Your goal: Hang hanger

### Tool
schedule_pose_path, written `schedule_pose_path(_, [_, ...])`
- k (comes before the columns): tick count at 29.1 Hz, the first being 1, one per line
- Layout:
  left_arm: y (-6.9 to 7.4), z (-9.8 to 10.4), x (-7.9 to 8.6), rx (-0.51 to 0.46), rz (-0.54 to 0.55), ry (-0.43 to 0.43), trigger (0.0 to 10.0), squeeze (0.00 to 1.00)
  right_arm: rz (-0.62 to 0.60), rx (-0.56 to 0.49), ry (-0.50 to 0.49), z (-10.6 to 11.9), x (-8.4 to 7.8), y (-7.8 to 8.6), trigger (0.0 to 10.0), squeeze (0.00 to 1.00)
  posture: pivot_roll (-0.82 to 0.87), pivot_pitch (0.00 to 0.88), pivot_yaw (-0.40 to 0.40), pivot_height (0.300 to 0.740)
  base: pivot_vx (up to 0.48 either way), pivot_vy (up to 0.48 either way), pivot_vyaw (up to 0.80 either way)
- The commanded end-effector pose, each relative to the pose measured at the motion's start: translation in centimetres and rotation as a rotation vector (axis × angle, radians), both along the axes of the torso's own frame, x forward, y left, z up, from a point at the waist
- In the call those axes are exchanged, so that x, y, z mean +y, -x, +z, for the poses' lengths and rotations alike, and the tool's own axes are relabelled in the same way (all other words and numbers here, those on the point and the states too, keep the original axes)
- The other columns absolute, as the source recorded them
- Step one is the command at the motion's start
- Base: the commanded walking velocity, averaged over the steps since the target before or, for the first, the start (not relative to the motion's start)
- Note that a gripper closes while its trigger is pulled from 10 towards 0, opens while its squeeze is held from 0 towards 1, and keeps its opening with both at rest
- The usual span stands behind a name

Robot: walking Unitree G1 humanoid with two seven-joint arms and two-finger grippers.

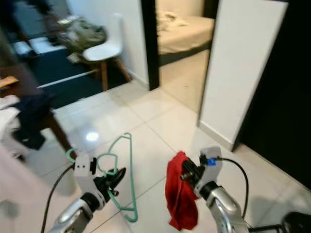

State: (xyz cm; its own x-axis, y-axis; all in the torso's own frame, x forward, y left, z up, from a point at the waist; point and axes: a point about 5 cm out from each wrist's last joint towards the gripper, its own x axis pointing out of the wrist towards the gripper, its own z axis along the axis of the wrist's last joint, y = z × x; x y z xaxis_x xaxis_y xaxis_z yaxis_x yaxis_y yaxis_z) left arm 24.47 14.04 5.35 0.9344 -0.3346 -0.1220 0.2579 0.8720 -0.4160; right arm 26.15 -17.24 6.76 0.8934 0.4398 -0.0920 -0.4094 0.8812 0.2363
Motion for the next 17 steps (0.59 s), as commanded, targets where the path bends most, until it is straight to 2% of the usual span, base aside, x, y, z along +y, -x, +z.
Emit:
schedule_pose_path(1, [0.12, -0.17, 0.0, 0.012, -0.002, 0.006, 10.0, 0.0, 0.009, -0.016, -0.003, 0.23, 0.25, -0.11, 10.0, 0.0, -0.01, 0.0, -0.022, 0.74, 0.0, 0.0, 0.67])
schedule_pose_path(17, [0.14, -0.32, 0.27, 0.018, -0.005, 0.008, 10.0, 0.0, 0.022, -0.019, -0.028, 0.22, 0.47, -0.03, 10.0, 0.0, -0.01, 0.0, -0.019, 0.74, 0.0, 0.0, 0.66])
